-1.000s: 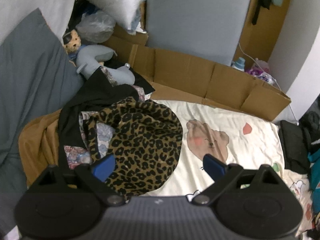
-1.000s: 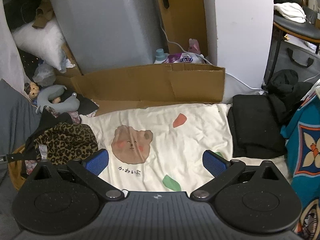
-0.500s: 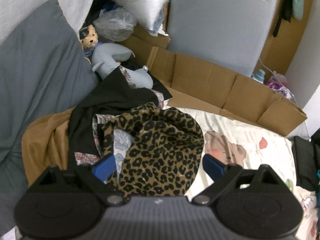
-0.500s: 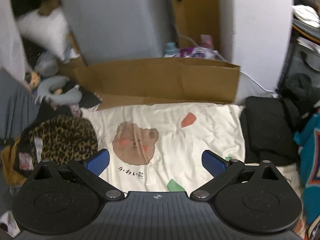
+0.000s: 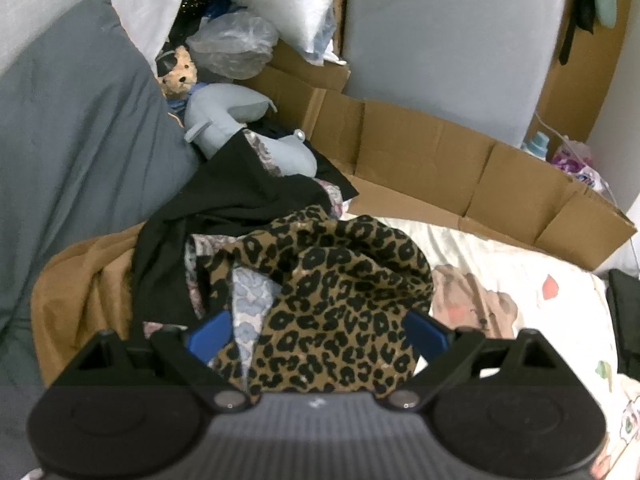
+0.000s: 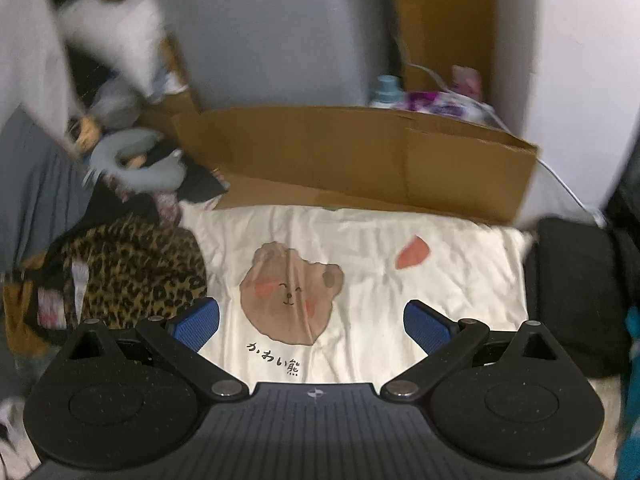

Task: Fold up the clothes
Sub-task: 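Move the left tool to the leopard-print garment and grasp its edge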

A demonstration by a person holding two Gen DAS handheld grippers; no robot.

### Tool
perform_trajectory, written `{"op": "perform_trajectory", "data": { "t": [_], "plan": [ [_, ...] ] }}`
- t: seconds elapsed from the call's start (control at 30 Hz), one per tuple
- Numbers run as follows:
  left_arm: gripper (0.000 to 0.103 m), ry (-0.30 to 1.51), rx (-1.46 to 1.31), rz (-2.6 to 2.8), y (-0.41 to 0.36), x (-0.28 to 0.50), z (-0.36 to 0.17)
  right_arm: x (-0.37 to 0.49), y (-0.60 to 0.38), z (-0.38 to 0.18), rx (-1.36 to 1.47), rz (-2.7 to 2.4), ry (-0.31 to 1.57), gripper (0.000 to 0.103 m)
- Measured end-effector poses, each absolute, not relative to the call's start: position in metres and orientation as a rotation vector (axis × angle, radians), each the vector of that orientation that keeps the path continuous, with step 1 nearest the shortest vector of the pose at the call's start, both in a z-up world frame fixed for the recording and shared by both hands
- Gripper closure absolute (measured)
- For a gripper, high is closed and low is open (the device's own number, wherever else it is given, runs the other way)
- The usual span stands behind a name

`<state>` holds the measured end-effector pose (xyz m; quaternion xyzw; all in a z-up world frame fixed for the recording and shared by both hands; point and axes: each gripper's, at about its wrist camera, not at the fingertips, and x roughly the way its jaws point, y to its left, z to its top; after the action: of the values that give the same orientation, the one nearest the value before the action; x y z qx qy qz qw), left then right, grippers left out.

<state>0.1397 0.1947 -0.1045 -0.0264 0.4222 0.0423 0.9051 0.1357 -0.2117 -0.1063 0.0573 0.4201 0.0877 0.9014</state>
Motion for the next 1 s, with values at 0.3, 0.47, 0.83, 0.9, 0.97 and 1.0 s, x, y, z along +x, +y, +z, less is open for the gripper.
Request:
{"op": "perform_trajectory", "data": {
  "t": [0.3,0.47,0.83,0.9,0.97,1.0],
  "plan": [
    [0.007,0.790,-0.042,0.026,0.184,0.157,-0.137,0.150,-0.196,-0.168,0.155,0.376,0.864,0.002],
    [0.006,0.781,0.021,0.007,0.183,0.175,-0.160,0.139,-0.187,-0.204,0.202,0.438,0.853,0.002],
    [0.016,0.792,-0.037,0.015,0.214,0.210,-0.217,0.109,-0.175,-0.241,0.226,0.529,0.933,0.003],
    [0.029,0.796,-0.063,-0.002,0.214,0.208,-0.220,0.107,-0.177,-0.246,0.242,0.516,0.935,0.003],
    [0.070,0.797,-0.091,-0.024,0.213,0.204,-0.222,0.107,-0.181,-0.250,0.261,0.501,0.940,0.003],
    [0.084,0.798,-0.105,-0.036,0.212,0.203,-0.222,0.107,-0.183,-0.251,0.268,0.493,0.943,0.003]
  ]
}}
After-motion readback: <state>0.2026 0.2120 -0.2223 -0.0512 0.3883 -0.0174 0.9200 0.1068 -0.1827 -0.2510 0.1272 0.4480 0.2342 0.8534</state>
